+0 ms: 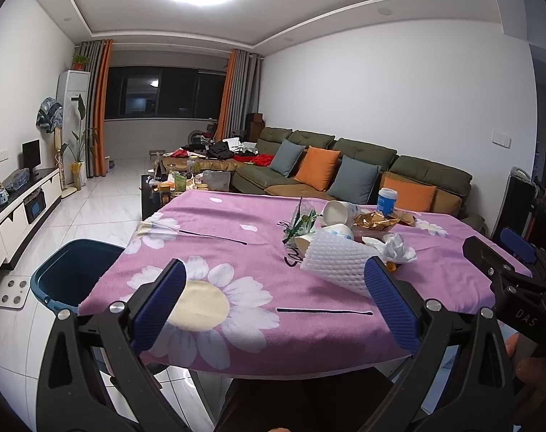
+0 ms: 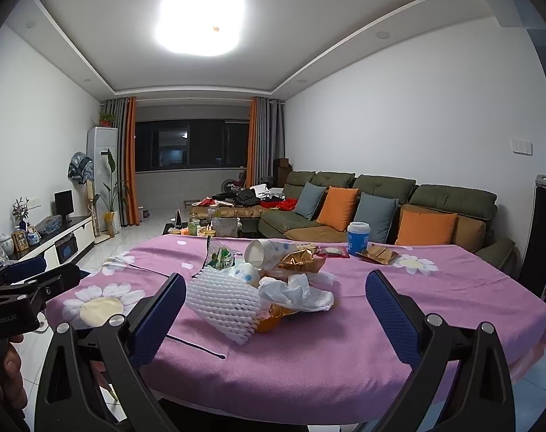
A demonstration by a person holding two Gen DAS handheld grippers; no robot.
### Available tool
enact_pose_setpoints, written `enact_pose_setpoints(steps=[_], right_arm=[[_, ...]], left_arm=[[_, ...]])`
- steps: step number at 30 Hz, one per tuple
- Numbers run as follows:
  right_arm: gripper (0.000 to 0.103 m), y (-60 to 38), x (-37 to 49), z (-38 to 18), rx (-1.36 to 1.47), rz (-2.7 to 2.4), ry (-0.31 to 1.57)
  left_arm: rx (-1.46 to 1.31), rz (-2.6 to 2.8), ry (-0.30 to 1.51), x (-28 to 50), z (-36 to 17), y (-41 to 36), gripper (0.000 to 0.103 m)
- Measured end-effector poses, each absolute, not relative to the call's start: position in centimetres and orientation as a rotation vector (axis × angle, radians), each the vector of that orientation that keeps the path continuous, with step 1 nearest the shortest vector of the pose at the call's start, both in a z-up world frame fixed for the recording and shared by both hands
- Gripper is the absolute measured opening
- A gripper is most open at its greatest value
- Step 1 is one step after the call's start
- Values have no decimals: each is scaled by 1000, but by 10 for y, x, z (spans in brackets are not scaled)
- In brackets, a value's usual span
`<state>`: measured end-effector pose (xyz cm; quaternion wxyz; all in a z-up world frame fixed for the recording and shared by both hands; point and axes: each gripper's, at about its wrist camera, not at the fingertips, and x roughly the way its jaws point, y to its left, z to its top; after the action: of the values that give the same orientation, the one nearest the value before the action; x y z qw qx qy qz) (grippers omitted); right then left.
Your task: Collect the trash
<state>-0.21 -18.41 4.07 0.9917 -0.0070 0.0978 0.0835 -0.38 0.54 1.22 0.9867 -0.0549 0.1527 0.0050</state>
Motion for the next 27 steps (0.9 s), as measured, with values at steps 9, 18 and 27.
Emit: enact_pose_setpoints(steps=[9,18,27], right_arm=[[96,-184,-1,42,-13,170,192],[96,-185,0,41,-14,166,196],[96,-183,4,38,-16,163,201]], left_arm=[[-118,4,309,-1,13,6,97],[-113,6,312,2,14,4,97],[-105,9,314,4,14,4,97]])
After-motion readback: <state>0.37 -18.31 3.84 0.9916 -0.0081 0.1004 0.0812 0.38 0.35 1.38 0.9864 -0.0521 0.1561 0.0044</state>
